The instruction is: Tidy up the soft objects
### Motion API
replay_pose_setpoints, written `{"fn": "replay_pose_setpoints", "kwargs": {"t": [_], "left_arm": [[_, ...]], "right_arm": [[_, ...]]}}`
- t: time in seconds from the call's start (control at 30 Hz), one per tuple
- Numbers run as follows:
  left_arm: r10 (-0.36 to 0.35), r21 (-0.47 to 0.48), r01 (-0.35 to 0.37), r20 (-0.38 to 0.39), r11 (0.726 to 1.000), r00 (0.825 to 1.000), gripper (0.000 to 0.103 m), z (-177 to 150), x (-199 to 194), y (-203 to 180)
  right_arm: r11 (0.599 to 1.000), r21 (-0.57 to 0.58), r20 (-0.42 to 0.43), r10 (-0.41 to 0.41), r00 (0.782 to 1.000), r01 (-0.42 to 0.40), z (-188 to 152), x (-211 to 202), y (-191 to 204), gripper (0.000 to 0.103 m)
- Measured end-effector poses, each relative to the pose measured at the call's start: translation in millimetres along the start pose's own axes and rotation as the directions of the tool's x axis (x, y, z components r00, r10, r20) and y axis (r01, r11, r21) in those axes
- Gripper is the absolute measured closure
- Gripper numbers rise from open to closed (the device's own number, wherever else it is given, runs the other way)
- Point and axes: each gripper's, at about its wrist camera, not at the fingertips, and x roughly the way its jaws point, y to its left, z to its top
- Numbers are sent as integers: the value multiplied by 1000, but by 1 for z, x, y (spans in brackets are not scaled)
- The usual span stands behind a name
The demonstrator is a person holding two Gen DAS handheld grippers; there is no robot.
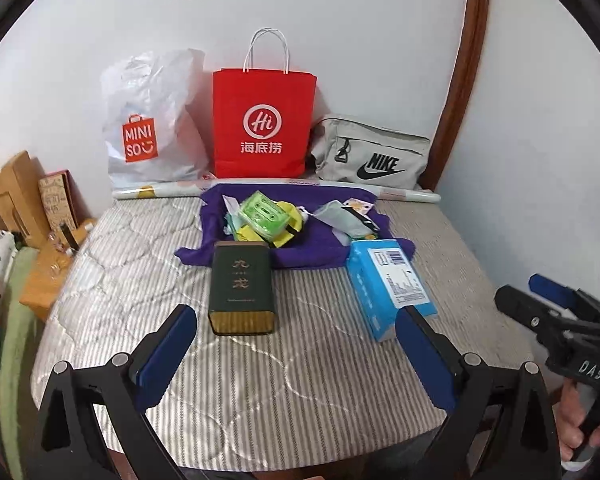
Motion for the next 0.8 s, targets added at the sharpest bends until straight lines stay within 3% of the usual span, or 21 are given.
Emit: {"fn": "replay_pose_setpoints", "kwargs": {"t": [0.8], "left_arm": [[28,20,-28,10,999,1000,3,0,-12,-6]], "right_arm": [[999,-9,2,-33,999,33,-9,-12,-4,12]]}}
